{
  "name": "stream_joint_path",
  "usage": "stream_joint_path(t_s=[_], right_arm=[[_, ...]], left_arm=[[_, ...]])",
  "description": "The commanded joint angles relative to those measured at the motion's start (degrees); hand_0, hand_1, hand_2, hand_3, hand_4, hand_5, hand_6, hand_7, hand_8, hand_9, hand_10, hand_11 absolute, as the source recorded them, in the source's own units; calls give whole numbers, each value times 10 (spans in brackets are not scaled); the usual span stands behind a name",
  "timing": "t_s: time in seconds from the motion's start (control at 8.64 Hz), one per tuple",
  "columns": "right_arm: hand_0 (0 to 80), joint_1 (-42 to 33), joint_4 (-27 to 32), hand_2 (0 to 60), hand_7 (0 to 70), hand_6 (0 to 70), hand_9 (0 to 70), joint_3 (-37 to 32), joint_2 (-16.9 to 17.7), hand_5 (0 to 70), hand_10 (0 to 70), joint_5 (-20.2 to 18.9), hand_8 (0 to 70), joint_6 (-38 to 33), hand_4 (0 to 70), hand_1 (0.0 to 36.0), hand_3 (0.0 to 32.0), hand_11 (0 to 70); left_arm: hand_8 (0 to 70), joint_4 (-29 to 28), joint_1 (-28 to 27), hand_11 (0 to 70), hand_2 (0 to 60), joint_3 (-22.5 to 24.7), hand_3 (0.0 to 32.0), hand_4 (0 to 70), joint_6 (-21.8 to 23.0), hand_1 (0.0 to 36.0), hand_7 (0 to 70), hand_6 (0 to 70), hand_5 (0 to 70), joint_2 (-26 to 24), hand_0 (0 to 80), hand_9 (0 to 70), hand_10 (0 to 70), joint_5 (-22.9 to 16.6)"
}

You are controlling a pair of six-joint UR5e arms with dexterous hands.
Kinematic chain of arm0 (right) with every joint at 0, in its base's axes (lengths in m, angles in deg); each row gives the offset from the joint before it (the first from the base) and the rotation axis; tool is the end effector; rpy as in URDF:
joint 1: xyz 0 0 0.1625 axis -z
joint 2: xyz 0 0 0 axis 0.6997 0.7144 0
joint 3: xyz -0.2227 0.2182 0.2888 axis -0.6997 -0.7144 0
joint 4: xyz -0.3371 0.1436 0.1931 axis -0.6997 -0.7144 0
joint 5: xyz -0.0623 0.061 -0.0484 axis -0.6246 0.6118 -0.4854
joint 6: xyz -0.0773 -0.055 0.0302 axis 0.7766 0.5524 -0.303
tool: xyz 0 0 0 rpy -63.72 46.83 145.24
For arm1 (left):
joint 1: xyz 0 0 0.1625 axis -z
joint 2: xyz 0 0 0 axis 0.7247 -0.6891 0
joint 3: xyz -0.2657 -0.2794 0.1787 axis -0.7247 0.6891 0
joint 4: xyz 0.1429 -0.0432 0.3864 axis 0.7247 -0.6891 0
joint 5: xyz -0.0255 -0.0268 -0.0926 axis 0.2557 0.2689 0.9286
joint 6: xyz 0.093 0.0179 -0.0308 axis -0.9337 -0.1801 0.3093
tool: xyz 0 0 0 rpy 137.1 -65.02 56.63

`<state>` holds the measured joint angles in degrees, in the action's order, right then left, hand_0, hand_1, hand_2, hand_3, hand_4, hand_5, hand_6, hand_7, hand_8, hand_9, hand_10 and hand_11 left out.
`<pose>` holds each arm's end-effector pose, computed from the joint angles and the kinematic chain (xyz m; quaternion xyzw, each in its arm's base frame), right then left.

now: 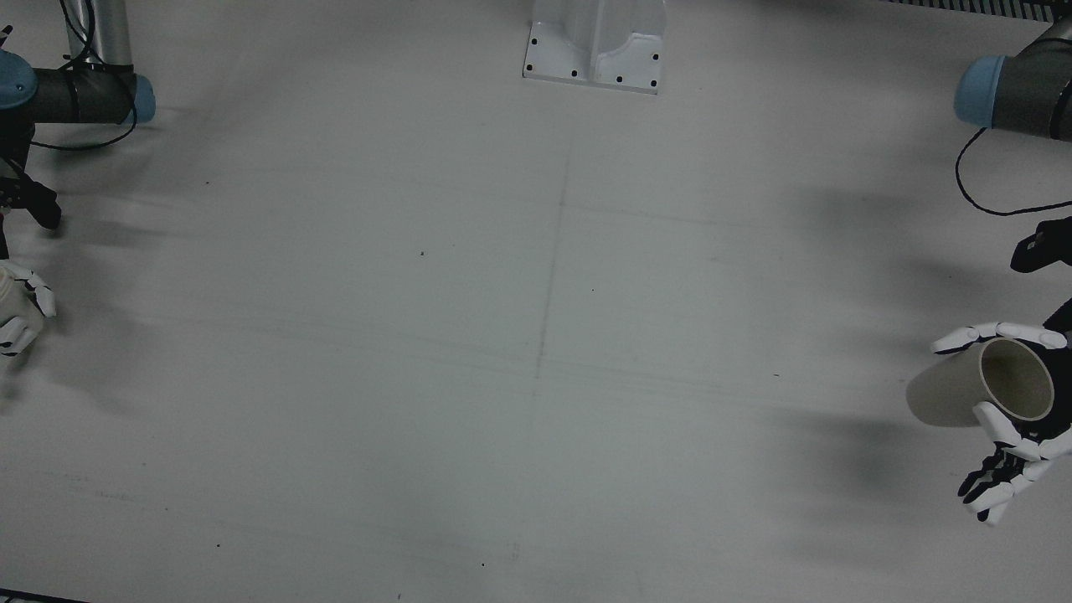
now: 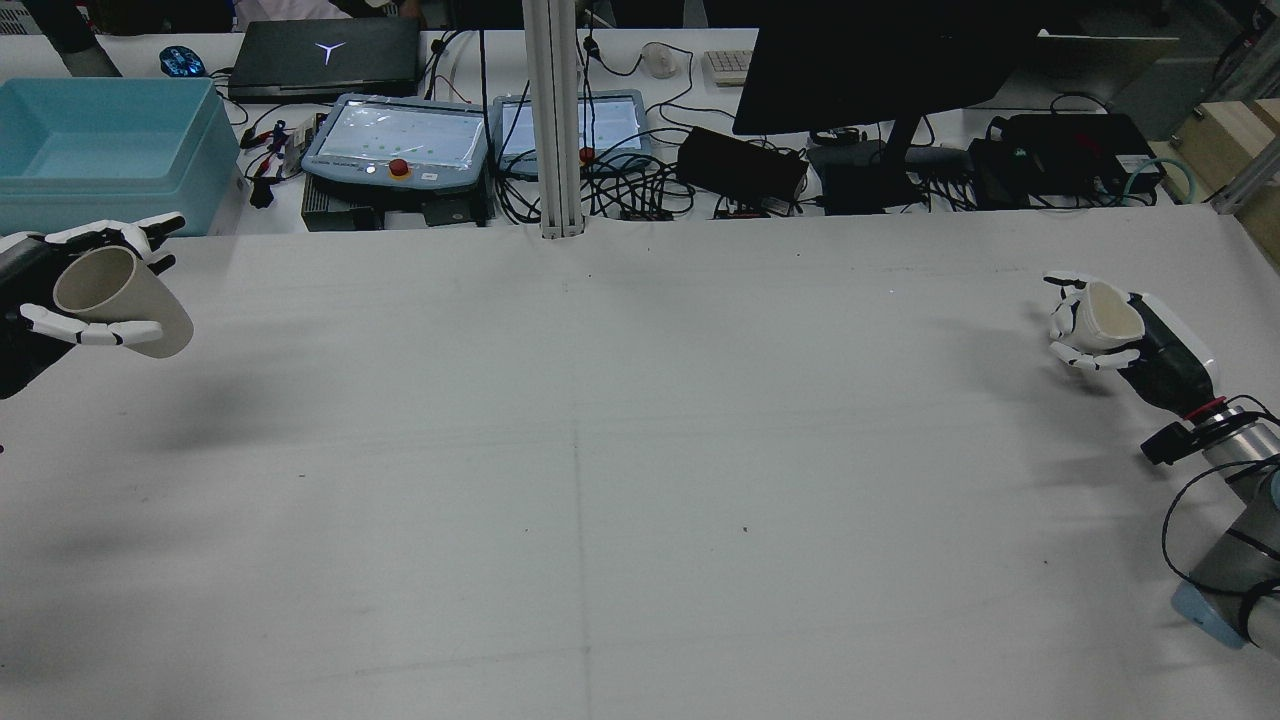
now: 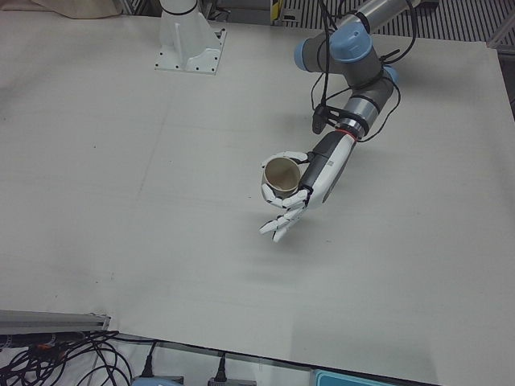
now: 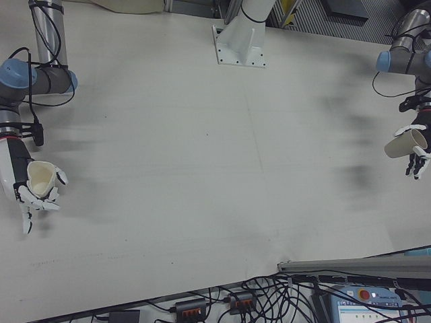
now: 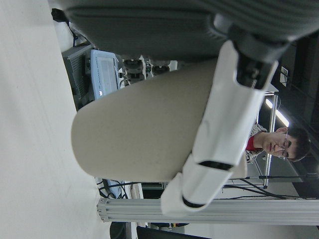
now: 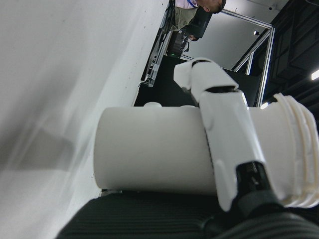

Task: Pour water
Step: 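Lift the white cup with the right hand, raise beige cup with left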

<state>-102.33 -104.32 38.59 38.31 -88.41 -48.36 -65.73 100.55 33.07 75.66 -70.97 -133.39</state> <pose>-0.1333 -0.5335 0.8462 0.0489 -0.7860 0.6004 0.1394 0.1768 -0.5100 0.5046 -0.1077 0.7654 -0.6141 0.1595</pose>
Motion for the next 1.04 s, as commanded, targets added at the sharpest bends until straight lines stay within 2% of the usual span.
stream_joint_path(t_s=[0.0, 0.12, 0.35, 0.69, 0.93], right_arm=[[800, -15, -53, 282, 675, 533, 542, 62, 13, 192, 0, -2, 413, -3, 206, 360, 0, 0], [800, -20, -89, 288, 700, 566, 570, 101, 18, 201, 0, -4, 433, -3, 226, 360, 0, 0], [800, -25, -167, 294, 700, 598, 611, 177, 20, 212, 0, -4, 463, -3, 228, 360, 0, 0], [800, -25, -229, 290, 700, 608, 635, 235, 20, 217, 0, -3, 480, -3, 228, 360, 0, 20], [800, -28, -276, 288, 700, 619, 661, 294, 21, 225, 21, -2, 500, -1, 220, 360, 0, 65]], left_arm=[[102, 24, -2, 130, 600, -4, 0, 413, -3, 360, 132, 173, 700, -38, 800, 41, 61, 0], [103, 41, -12, 133, 600, -4, 0, 415, -3, 360, 133, 174, 700, -58, 800, 42, 62, 0], [104, 72, -44, 135, 600, -7, 0, 411, -4, 360, 132, 175, 700, -100, 800, 43, 64, 6], [106, 110, -83, 136, 600, -14, 0, 408, -6, 360, 132, 176, 700, -163, 800, 45, 65, 9], [107, 144, -131, 137, 600, -20, 0, 408, -7, 360, 130, 175, 700, -209, 800, 47, 65, 34]])
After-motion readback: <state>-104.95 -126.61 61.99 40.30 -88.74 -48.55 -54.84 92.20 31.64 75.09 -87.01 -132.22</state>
